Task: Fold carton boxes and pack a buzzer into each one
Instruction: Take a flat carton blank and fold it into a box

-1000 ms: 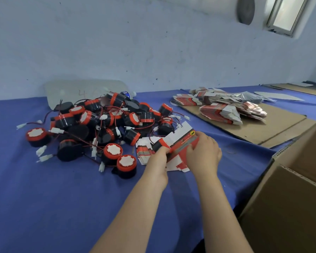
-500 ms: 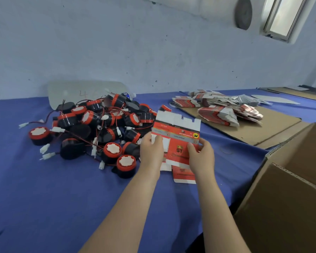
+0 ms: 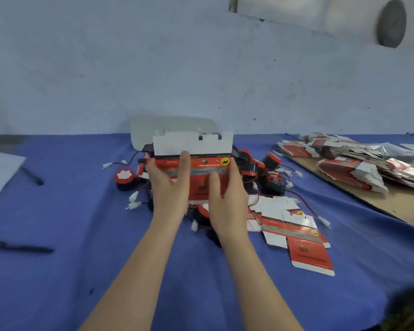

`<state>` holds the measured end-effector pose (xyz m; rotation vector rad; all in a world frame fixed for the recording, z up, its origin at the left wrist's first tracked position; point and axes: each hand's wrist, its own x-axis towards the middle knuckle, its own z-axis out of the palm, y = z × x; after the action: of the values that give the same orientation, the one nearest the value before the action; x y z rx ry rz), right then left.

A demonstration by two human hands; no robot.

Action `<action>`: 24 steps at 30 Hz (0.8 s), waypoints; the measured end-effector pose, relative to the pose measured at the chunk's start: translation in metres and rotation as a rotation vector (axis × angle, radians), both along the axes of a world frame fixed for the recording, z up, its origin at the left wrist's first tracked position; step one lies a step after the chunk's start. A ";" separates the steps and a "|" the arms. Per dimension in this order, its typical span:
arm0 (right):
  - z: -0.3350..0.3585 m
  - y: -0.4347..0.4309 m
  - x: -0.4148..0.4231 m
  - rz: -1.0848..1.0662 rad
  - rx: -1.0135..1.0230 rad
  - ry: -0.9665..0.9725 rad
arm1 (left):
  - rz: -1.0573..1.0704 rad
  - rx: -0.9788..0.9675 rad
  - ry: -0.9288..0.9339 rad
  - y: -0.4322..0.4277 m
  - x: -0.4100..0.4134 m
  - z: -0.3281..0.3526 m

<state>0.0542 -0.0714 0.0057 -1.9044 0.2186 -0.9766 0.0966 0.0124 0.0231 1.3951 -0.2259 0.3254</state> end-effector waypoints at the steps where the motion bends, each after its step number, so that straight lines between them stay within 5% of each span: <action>1: -0.003 0.014 0.007 0.062 0.008 -0.003 | 0.048 -0.017 0.017 0.014 0.005 -0.003; 10: -0.044 0.090 0.050 0.417 0.044 0.041 | 0.374 -0.034 0.034 0.091 0.029 -0.031; 24: -0.071 0.089 0.052 0.419 0.210 -0.021 | 0.306 -0.130 0.099 0.088 0.031 -0.078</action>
<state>0.1065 0.0174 -0.0654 -1.6565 -0.0875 -0.6622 0.1272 0.1006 -0.0547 1.3126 0.0910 0.5134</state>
